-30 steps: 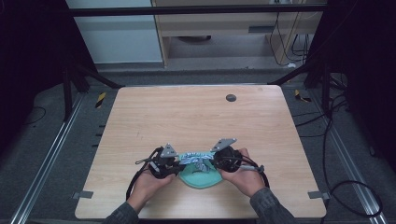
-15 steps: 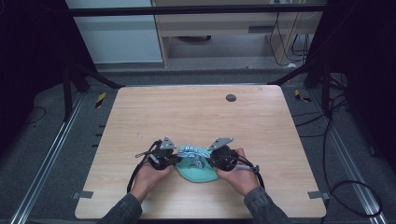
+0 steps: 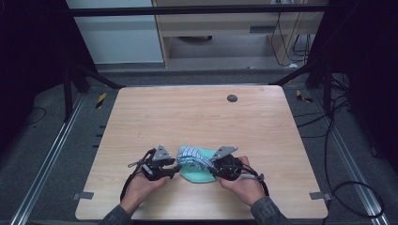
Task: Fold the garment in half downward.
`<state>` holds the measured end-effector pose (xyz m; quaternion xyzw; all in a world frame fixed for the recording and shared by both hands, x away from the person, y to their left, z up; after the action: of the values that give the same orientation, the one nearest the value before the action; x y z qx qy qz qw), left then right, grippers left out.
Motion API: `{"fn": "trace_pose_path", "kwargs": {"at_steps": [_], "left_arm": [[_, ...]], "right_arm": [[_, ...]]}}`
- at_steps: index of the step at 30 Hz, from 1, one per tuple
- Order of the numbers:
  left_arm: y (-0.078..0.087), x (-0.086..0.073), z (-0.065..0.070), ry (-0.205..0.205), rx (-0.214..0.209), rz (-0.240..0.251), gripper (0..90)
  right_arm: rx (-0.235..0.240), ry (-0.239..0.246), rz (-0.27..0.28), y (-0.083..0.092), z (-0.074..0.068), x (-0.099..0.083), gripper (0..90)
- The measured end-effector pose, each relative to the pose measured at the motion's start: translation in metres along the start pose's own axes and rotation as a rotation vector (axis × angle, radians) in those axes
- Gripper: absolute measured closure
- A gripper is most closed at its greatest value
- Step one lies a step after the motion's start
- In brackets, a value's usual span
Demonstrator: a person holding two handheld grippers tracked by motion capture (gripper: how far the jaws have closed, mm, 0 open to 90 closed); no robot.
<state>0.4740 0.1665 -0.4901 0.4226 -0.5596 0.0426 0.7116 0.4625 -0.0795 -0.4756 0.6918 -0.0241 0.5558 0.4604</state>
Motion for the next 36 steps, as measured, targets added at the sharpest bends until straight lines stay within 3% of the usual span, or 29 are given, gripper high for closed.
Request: {"fn": "trace_pose_path", "kwargs": {"at_steps": [4,10,16,21,26,31,36], "left_arm": [[0.007,-0.004,0.000,0.005,-0.003,0.001,53.2],[0.021,-0.007,0.001,-0.010,-0.008,-0.007,55.0],[0.032,0.014,-0.002,-0.010,0.009,0.060,57.1],[0.019,0.034,-0.011,0.015,0.037,0.105,57.4],[-0.003,0.044,-0.012,0.012,0.048,0.093,56.9],[-0.018,0.032,-0.004,-0.033,0.047,0.029,56.3],[-0.022,0.015,0.001,-0.077,0.053,-0.027,55.9]], "right_arm": [[0.013,-0.001,-0.005,0.000,-0.003,-0.004,63.9],[0.021,0.007,-0.012,0.001,-0.007,-0.008,63.1],[0.030,0.015,-0.026,0.003,-0.011,-0.012,62.7],[0.032,0.018,-0.023,0.005,-0.013,-0.012,62.6],[0.031,0.016,-0.028,0.006,-0.012,-0.014,59.9],[0.021,0.009,-0.020,0.009,-0.010,-0.017,53.9],[0.011,-0.001,-0.012,0.015,-0.006,-0.018,43.6]]}}
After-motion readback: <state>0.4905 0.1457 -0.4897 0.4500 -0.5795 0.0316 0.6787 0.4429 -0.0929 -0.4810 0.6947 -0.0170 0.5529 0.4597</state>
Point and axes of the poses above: each handheld gripper's, and its own axes: y roughly backward along the jaws, x roughly out of its top, z roughly to its right, the point moved 2 cm from there along -y, roughly forward along the jaws, and after that the axes turned 10 degrees about z, right-handed, at the moved point
